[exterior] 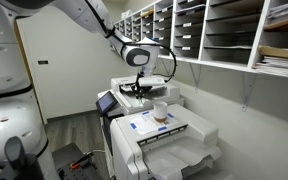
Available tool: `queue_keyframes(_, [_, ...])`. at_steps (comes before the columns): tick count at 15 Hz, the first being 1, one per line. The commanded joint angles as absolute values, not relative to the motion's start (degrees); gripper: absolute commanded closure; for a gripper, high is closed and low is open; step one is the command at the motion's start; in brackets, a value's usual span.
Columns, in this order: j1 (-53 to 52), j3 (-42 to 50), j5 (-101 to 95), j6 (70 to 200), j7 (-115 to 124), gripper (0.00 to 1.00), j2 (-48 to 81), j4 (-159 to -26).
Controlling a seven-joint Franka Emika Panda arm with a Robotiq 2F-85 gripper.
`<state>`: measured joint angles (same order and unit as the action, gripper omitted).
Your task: Put the marker inside the mug cup
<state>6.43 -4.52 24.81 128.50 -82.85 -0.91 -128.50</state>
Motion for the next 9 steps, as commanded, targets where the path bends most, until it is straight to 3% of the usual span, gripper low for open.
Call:
queue_keyframes(1, [4.3,-1.6,24.7,126.8,-83.0,0.81,-1.5,-128.4])
queue_keyframes(4, [3.9,-1.3,24.7,126.3,-83.0,0.81,-1.6,-128.4])
queue_keyframes(5, [3.8,-1.1,28.1,124.4,-86.0,0.95,-1.2,-127.6])
queue_keyframes(9, [4.4,1.4,45.8,122.2,-97.9,0.95,1.3,-123.3])
